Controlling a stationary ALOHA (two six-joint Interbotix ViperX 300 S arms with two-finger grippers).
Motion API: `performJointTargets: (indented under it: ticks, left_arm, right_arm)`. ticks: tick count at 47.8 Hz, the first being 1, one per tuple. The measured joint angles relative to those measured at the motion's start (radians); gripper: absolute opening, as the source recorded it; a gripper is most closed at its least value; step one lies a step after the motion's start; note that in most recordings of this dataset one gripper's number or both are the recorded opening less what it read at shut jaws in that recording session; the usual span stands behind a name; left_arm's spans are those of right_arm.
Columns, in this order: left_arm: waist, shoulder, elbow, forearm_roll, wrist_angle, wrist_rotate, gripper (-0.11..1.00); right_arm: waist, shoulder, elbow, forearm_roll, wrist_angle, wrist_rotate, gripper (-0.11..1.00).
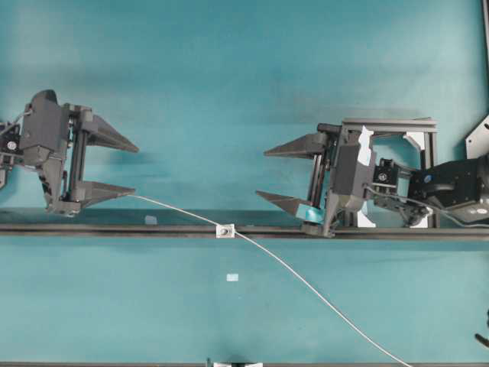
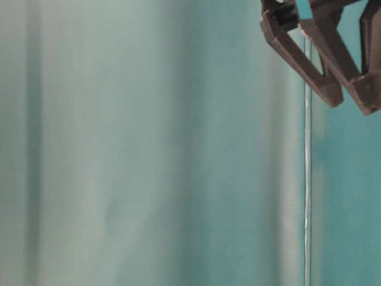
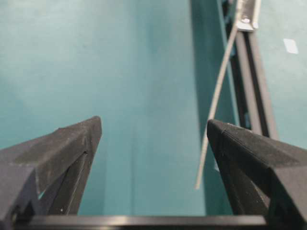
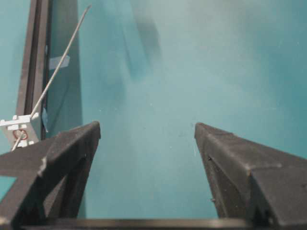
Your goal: Insert the wire through the hole in the metal fitting marked with a red label. (retake)
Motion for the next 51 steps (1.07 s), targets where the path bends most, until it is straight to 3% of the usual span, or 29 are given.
performJointTargets:
  ticks: [18, 51]
  left_arm:
    - [0.028, 0.000, -0.020, 0.000, 0.000, -0.002, 0.76]
    - [0.083, 0.000, -0.031, 0.000, 0.000, -0.009, 0.76]
  right_arm:
    - [-0.002, 0.000, 0.000, -0.006, 0.005, -0.089, 0.87]
    - [-0.002, 0.000, 0.000, -0.006, 0.006, -0.092, 0.87]
